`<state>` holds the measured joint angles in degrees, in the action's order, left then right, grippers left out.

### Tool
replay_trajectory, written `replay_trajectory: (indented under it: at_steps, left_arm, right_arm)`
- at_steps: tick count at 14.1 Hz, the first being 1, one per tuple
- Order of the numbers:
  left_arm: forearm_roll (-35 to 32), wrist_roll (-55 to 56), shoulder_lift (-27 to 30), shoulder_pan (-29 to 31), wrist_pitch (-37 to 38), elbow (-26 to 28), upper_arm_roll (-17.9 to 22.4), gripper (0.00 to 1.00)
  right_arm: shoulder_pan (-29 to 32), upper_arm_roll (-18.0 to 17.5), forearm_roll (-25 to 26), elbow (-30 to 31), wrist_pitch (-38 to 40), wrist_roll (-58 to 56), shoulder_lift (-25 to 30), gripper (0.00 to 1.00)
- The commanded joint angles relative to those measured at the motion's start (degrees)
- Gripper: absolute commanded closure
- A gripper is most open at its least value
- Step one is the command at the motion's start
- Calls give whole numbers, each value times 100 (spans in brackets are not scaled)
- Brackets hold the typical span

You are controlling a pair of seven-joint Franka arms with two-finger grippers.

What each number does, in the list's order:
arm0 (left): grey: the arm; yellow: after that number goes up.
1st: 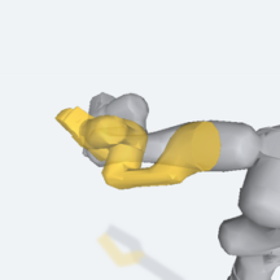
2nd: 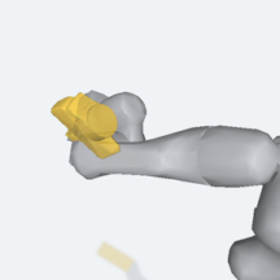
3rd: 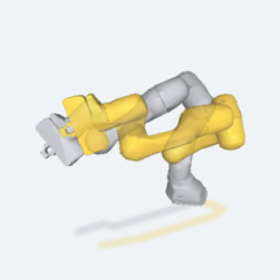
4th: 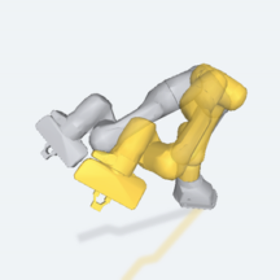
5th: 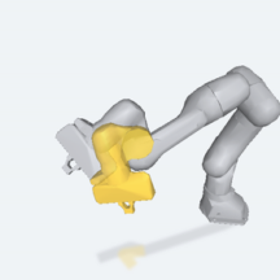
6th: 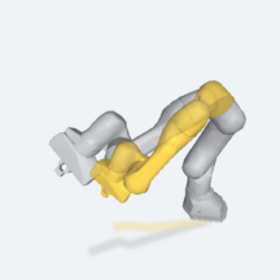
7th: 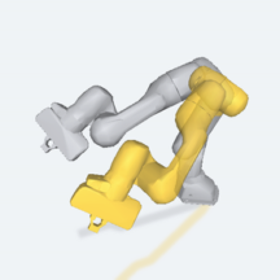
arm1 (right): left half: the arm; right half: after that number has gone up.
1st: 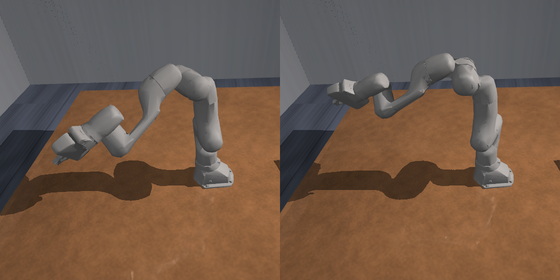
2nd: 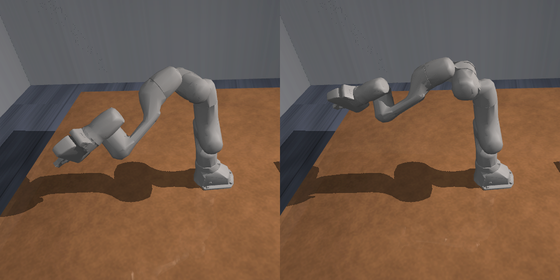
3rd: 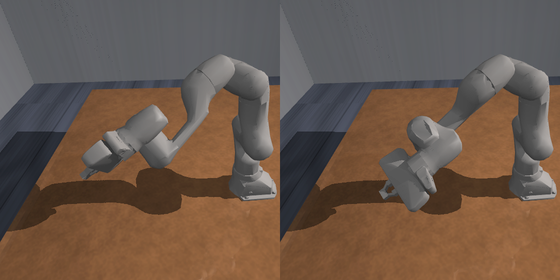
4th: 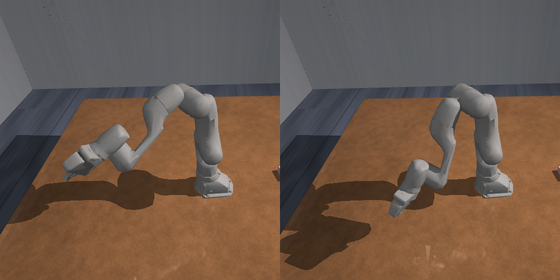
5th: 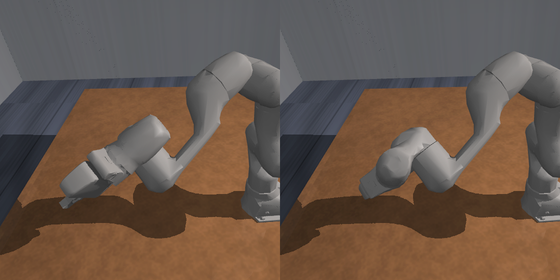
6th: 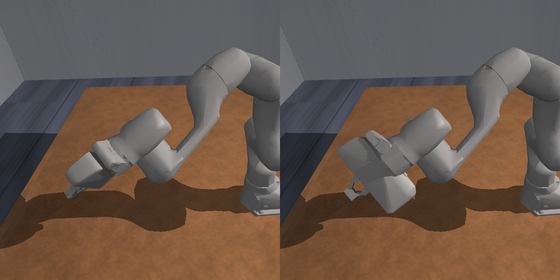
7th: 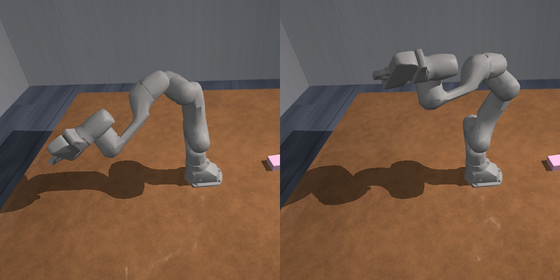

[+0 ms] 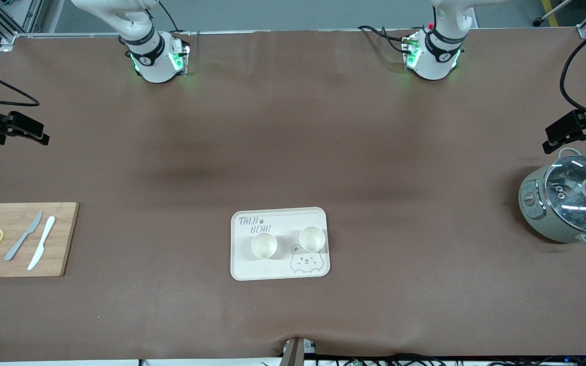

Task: Place white IKEA cup upright on tray with both arms

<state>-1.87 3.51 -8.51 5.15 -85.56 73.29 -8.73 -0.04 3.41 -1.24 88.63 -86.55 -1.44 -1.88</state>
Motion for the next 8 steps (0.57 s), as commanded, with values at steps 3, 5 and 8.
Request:
replay_trajectory:
  at_steps: [3,5,8]
  left_arm:
    - [-129,9,25,30,-5,-25,-67,0]
    - [-129,9,25,39,-5,-25,-58,0]
    - [-120,9,25,57,-5,-25,-58,0]
  right_arm:
    - [74,-77,72,110,-64,-41,92,0]
    - [74,-77,72,110,-64,-32,83,0]
    - [66,-77,72,110,-64,-32,83,0]
